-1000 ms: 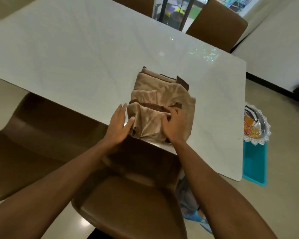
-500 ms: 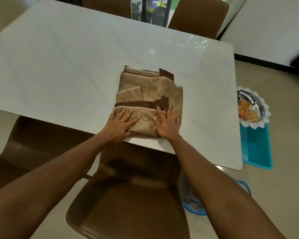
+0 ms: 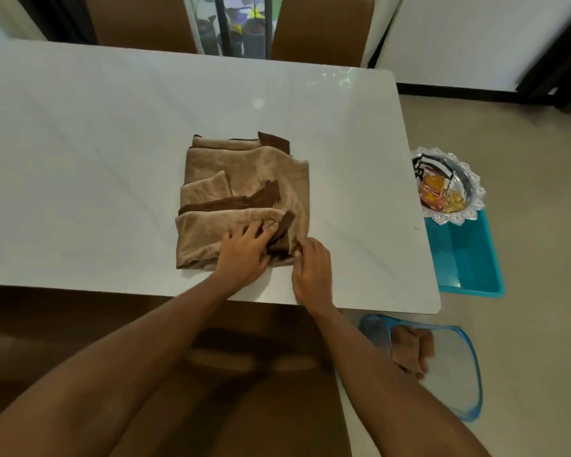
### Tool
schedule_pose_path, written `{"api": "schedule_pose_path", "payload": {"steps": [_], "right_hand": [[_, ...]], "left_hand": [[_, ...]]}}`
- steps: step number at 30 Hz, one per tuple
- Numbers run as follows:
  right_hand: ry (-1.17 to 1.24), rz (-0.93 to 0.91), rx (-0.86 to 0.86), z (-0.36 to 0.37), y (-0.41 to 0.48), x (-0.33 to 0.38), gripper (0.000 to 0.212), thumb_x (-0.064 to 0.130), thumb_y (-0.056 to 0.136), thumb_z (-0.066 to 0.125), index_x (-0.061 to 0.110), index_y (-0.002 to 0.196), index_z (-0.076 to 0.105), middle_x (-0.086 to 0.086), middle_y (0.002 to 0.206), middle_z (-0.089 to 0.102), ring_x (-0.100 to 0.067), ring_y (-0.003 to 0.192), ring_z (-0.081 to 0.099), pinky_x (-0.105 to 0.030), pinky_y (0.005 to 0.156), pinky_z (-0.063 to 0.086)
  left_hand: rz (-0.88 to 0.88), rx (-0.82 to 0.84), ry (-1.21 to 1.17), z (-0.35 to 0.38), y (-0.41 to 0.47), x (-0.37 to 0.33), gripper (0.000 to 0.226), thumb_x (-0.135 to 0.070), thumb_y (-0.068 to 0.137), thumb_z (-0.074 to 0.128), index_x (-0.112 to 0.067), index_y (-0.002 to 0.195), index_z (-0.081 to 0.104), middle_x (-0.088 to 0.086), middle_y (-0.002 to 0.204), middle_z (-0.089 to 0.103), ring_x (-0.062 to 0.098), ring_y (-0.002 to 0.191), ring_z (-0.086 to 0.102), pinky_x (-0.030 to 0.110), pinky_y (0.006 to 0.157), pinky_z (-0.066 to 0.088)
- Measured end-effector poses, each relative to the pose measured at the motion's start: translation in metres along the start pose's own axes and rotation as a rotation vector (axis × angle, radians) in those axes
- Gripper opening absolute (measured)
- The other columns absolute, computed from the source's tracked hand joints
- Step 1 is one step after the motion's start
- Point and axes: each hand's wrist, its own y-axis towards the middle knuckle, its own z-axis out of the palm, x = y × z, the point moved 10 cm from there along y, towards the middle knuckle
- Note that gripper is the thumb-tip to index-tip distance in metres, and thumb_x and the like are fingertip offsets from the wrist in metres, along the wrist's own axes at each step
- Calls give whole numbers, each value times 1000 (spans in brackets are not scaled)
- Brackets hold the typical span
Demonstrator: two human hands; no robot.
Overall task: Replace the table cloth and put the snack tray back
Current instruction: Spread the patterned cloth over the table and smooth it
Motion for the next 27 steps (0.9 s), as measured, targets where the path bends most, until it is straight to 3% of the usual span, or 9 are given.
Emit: {"api": "schedule_pose_path", "payload": {"steps": [3,6,8,10,13,15,19,22,27], "right_hand": [[-21,-11,-1,0,-3,2,38,35,105,48,17,138,52,-1,133,57,-16,124,47,-30,107,43],[-48,-35,-34,-3,-2,6,44,43,101,53,15,134,56,-3,131,60,-18,122,51,-34,106,45],[-118,-7,-22,1,1,4,50,51,98,54,18,136,56,-4,135,58,-19,125,50,-34,107,45],[-159,1,-27,5,7,15,51,51,96,55,19,135,57,-5,139,56,-22,130,49,-42,110,44],[-305,-152,-30,23,20,71,36,40,96,55,21,125,62,-9,145,52,-28,140,41,-53,118,30],[-335,-221,64,56,25,114,37,40,96,52,24,128,60,-10,153,46,-31,147,34,-55,121,22],[-367,-85,456,140,21,123,65,54,103,37,27,159,23,-11,170,9,-32,156,3,-54,125,2],[-510,-68,468,158,12,114,73,65,101,23,32,162,2,-8,170,-11,-31,156,-13,-51,122,-14],[-560,-18,490,162,8,119,78,74,97,17,35,161,-5,-6,169,-18,-29,155,-18,-51,121,-17]], "left_hand": [[-122,-167,-366,-17,6,5,43,-33,96,46,-24,138,52,6,125,65,27,107,61,43,93,50],[-388,-275,-704,-42,8,33,35,-25,105,47,-13,137,54,4,114,65,16,99,57,33,98,48],[-551,-238,-857,-45,4,52,43,-36,106,42,-19,146,45,-4,122,57,11,107,50,29,106,40],[-681,-223,-1029,-45,1,69,49,-46,105,38,-27,149,39,-4,132,54,16,119,51,34,111,37],[-840,-279,-1081,-46,0,99,49,-53,103,37,-32,148,38,-3,137,51,21,127,47,42,113,36],[-851,-375,-1181,-54,-3,122,47,-48,103,39,-29,146,44,-3,137,55,20,125,51,37,111,39],[-903,-524,-1333,-68,-23,183,42,-38,103,46,-23,142,52,1,135,59,22,121,58,41,109,45],[-981,-587,-1401,-71,-56,253,41,-44,97,51,-31,136,55,0,130,62,24,117,60,47,105,49],[-1207,-550,-1553,-42,-135,334,40,-30,103,50,-31,143,44,4,134,56,29,118,58,47,91,55]]}}
